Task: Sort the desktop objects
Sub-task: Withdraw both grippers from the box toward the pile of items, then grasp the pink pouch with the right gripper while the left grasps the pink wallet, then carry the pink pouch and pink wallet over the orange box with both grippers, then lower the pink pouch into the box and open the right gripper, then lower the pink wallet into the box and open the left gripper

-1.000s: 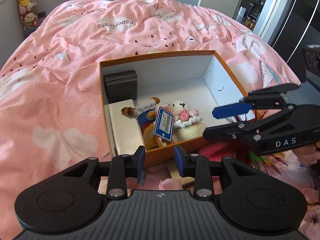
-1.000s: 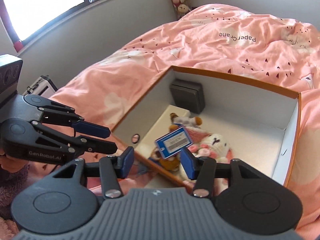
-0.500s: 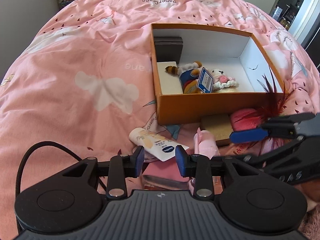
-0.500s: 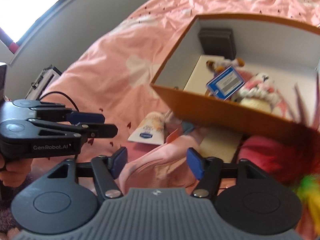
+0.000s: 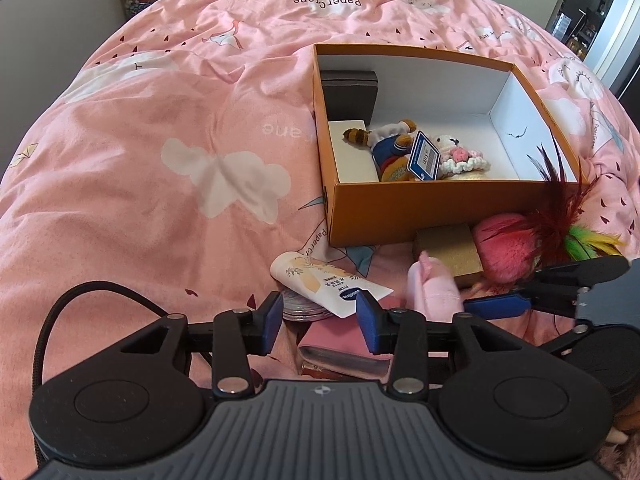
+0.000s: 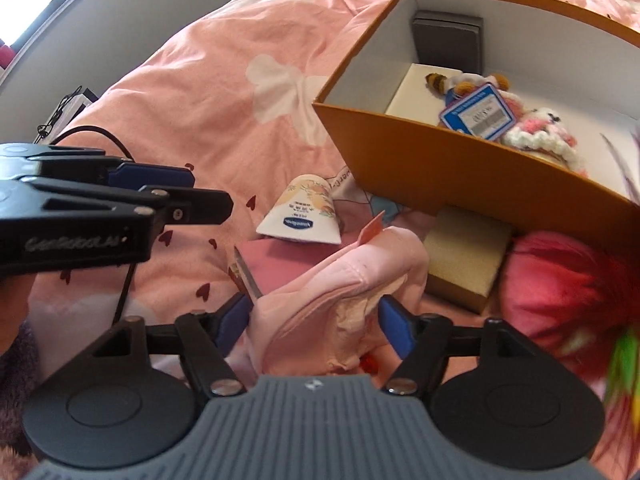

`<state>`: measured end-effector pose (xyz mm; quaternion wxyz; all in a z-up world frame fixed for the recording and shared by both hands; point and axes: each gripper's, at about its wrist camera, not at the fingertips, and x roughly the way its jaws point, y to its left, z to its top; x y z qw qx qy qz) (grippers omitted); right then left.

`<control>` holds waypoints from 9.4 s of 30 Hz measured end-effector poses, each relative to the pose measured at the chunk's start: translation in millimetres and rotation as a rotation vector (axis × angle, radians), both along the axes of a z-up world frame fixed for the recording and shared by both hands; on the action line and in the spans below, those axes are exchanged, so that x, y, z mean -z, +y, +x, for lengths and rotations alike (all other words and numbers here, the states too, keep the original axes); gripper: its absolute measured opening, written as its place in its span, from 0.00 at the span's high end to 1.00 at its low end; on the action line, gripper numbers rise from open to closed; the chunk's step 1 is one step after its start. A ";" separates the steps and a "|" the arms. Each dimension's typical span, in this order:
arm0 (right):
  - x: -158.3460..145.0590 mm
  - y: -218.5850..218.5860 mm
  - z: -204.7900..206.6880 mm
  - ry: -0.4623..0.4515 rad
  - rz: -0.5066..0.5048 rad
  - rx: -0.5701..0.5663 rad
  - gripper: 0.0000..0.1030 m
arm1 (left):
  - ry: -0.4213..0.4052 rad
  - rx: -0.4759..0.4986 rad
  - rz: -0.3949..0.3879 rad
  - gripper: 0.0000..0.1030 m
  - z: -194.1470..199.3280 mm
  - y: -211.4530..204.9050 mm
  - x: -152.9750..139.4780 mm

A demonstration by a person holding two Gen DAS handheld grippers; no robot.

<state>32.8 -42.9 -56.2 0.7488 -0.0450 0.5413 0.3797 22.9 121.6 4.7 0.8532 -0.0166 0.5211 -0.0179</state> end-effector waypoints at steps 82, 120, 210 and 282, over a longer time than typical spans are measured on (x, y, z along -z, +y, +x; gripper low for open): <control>-4.9 -110.6 1.5 0.034 -0.011 0.173 0.72 | -0.077 0.575 0.531 0.69 -19.8 -75.9 67.2; -137.6 -122.1 46.1 -0.318 0.217 0.150 0.77 | -0.384 0.254 -0.073 0.83 25.2 -39.1 -91.7; 14.6 14.1 260.9 -0.214 -0.110 -0.003 0.90 | -0.173 0.169 -0.170 0.83 180.3 -11.2 -7.9; -12.1 -45.1 236.8 -0.239 -0.221 0.022 0.64 | -0.031 0.309 -0.226 0.73 269.2 -61.8 33.8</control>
